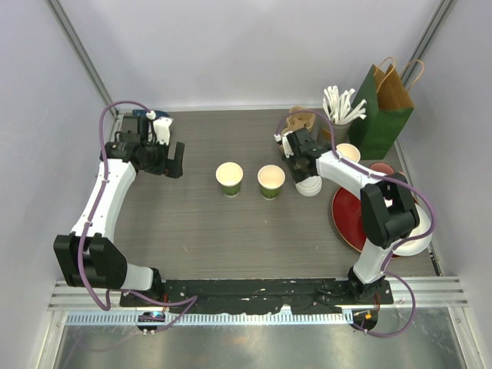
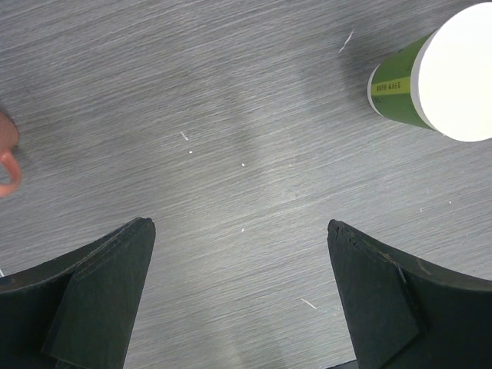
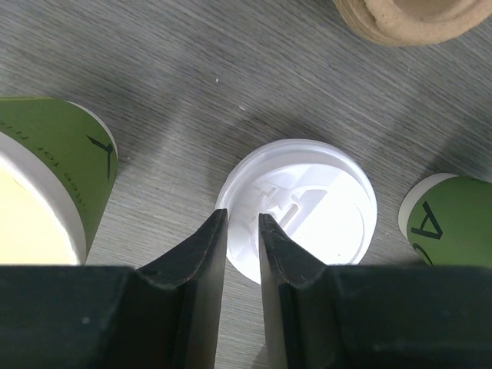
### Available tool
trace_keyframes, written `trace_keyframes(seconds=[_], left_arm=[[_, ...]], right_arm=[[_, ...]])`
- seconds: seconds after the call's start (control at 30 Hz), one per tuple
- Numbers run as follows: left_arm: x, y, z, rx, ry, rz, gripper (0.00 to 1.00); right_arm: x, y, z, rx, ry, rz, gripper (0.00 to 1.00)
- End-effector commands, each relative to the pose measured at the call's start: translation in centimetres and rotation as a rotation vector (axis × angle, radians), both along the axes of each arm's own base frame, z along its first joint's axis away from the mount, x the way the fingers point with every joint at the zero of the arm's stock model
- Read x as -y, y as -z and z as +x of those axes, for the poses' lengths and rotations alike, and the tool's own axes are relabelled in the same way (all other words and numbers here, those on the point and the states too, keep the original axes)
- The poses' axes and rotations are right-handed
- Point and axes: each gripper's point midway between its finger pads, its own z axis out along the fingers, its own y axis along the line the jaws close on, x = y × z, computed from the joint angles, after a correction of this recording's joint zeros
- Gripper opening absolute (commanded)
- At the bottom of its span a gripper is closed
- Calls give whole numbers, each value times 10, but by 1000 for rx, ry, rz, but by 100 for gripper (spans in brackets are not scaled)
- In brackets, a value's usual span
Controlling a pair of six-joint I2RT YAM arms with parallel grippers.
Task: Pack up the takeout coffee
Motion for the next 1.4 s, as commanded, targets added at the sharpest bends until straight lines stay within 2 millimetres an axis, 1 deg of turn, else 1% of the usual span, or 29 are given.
trace_keyframes(seconds=[0.0, 0.17, 0.3, 0.37, 0.4, 0.57, 0.6, 0.7, 0.8, 0.93, 1.13, 1.2, 1.3, 1.33, 1.37], left_arm=[[3, -5, -3, 8, 30, -21, 100], [7, -4, -5, 1, 45, -36, 100], [12, -4, -8, -9, 69, -58, 100], [12, -4, -8, -11, 70, -57, 100], [12, -3, -8, -14, 70, -57, 100], [13, -4, -8, -12, 76, -62, 100], [13, -3, -8, -14, 76, -60, 100], [13, -3, -8, -15, 76, -62, 100], [13, -3, -9, -16, 75, -61, 100], [13, -3, -9, -15, 75, -61, 100], [12, -3, -9, -11, 76, -57, 100], [13, -3, -10, -13, 75, -59, 100], [13, -3, -10, -13, 74, -60, 100], [13, -3, -10, -13, 75, -59, 100], [13, -3, -10, -13, 75, -59, 100]], right_arm=[[-3, -8, 11, 64, -16, -1, 29], [-10, -4, 8, 85, -65, -20, 30], [-5, -2, 10, 94, -51, -45, 30], [-4, -2, 10, 96, -49, -48, 28], [-5, -3, 11, 103, -50, -46, 26], [-1, -5, 10, 108, -48, -60, 21], [-2, -4, 10, 110, -50, -62, 15], [-2, -9, 11, 120, -51, -53, 5], [-4, -15, 9, 126, -54, -42, 1], [-1, -21, 9, 140, -41, -47, 1], [0, -38, 8, 175, -9, -16, 1], [-1, -41, 7, 181, -7, -5, 1], [2, -38, 3, 172, 11, -5, 1], [4, -37, 3, 170, 26, -11, 3], [7, -34, 1, 170, 43, -17, 10]])
